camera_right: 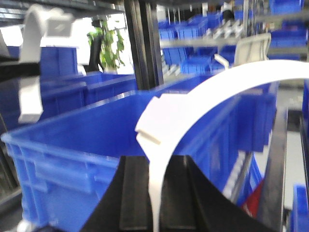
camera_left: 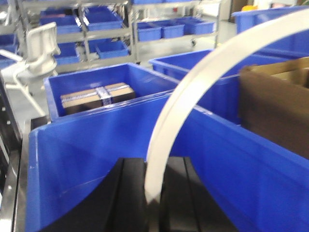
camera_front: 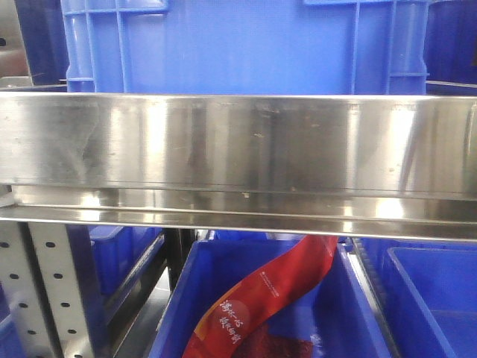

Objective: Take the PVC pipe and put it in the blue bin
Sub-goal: 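Open both grippers to drop the clamps into the blue bin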

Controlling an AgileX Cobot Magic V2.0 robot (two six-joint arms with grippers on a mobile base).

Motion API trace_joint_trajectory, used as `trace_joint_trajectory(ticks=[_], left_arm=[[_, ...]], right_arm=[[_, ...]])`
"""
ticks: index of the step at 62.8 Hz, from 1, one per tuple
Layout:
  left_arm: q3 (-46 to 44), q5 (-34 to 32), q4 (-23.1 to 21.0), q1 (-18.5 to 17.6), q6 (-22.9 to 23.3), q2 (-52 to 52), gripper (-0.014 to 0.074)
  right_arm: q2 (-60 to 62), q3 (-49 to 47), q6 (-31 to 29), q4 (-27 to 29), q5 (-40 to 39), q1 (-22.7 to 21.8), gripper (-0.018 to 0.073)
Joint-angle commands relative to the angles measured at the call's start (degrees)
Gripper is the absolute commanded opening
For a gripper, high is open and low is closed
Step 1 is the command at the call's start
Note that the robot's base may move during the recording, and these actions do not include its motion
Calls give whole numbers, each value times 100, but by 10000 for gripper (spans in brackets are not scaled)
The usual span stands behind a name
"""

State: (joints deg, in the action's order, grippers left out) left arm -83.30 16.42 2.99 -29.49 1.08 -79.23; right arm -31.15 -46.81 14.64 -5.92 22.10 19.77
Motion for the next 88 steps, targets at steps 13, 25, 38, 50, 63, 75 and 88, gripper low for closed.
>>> trace_joint_trajectory(ticks=[13, 25, 38, 50, 63, 75, 88], left_arm=[[-499, 250, -715, 493, 65, -802, -111], [-499, 226, -522, 549, 65, -883, -30], [-499, 178, -522, 549, 65, -883, 222], [-499, 168, -548, 538, 65, -871, 313], [-499, 184, -558, 538, 65, -843, 315], [-499, 226, -654, 538, 65, -843, 315], [-499, 226, -692, 538, 65, -843, 315]], right_arm=[[-19, -6, -21, 79, 582, -9, -168], [-19, -6, -21, 79, 532, -9, -168], [-19, -6, -21, 79, 160, -9, -168], [-663, -316, -21, 79, -347, -9, -153], [-2372, -1445, -212, 79, -521, -9, -153], [-3936, -2678, -212, 79, -261, 40, -153], [-4953, -3571, -212, 79, -158, 157, -151]])
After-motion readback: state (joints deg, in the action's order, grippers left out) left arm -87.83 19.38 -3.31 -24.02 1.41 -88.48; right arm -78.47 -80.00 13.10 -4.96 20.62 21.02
